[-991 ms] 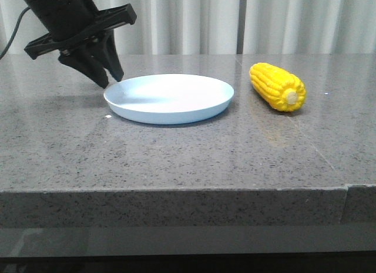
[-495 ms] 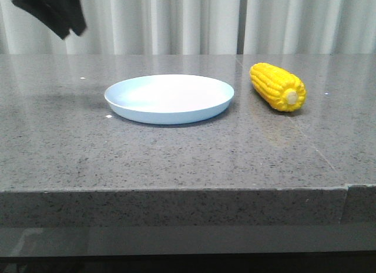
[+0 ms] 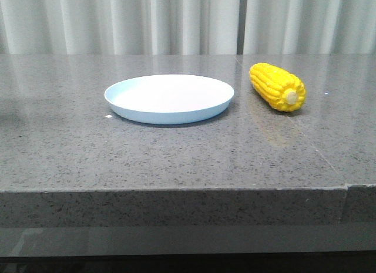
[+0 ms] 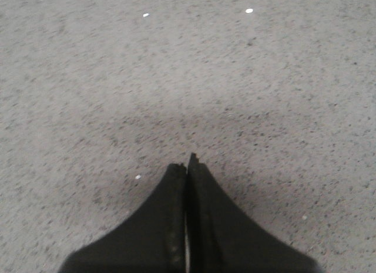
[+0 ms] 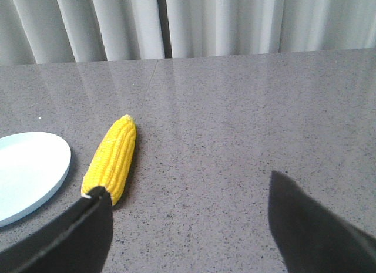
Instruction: Place corn on plate with both arms
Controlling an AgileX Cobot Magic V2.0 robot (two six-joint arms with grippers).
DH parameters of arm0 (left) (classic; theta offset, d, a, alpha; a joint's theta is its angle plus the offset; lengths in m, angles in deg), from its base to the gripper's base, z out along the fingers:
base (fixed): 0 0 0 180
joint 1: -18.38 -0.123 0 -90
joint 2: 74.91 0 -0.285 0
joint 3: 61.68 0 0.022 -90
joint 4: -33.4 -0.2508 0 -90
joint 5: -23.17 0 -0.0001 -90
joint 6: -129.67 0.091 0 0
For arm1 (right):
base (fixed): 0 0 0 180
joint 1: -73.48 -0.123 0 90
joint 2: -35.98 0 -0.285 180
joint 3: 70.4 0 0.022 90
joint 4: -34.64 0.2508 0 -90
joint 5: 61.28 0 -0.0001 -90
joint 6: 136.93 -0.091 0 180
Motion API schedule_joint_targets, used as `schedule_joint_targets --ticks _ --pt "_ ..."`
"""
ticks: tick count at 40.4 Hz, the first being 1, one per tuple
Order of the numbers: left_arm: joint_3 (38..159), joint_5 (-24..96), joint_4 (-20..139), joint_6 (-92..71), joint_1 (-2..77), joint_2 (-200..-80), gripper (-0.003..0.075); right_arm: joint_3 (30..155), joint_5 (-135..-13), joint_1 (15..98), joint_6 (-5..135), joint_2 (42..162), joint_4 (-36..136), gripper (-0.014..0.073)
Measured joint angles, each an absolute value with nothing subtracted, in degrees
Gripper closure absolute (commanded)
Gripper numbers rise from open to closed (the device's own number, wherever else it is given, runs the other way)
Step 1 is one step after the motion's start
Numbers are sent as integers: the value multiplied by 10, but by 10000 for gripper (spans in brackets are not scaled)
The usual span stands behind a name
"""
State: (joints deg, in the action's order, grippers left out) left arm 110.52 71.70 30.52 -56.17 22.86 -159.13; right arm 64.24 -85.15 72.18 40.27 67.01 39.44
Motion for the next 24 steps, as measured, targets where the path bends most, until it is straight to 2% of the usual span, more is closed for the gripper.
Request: schedule_joint_targets --ticks 15,24 --pt "844 460 305 -562 224 -1348 741 642 -852 722 403 670 394 18" --pt "713 387 304 -562 224 -1203 741 642 -852 722 403 670 394 18"
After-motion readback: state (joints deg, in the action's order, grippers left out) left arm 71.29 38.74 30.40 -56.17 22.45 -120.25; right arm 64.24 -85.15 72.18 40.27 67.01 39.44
